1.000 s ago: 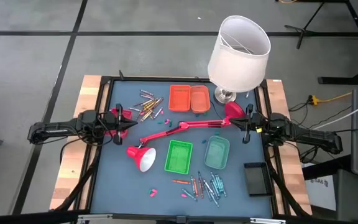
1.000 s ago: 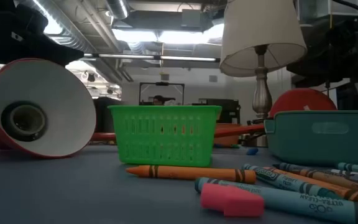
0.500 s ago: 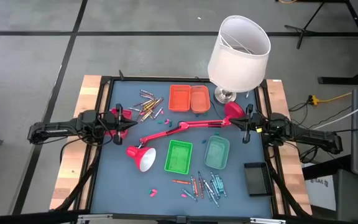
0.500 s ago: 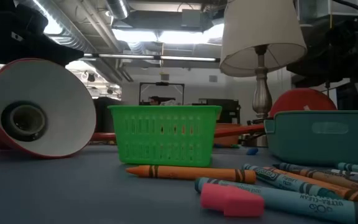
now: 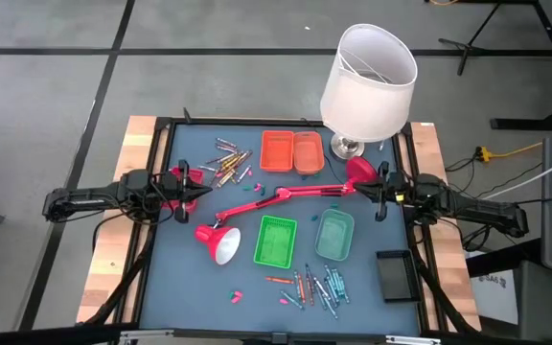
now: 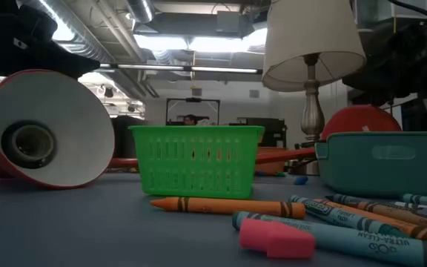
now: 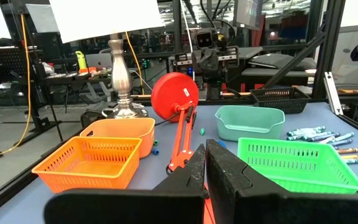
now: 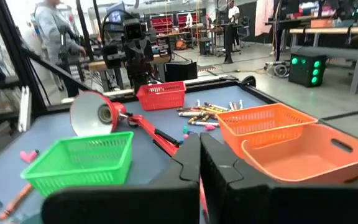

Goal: Sort crayons
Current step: Put the green crayon into the light green bin

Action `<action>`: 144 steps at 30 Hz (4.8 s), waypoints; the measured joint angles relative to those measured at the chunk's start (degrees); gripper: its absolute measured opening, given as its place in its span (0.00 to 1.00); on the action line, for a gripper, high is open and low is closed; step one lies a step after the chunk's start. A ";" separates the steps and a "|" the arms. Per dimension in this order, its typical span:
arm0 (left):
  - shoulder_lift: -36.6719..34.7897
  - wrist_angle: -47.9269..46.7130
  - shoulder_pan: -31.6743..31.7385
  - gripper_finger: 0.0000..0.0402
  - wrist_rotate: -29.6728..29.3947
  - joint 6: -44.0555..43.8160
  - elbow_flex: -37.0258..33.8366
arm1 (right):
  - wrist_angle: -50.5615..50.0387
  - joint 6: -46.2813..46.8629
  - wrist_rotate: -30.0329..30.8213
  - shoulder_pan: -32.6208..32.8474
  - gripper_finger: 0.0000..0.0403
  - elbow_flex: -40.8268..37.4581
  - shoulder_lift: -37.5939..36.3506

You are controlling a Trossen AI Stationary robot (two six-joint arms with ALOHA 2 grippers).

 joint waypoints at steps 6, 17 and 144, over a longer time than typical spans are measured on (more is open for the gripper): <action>0.00 0.02 -0.01 0.00 0.00 0.02 0.00 | 7.10 7.85 -2.35 0.01 0.17 0.00 0.01; 0.00 0.02 -0.01 0.00 0.00 0.00 0.00 | 13.05 15.21 -18.35 0.07 0.44 8.33 3.10; 0.00 0.03 -0.06 0.00 0.01 -0.04 0.00 | -47.76 79.54 -11.23 51.70 0.37 73.66 111.36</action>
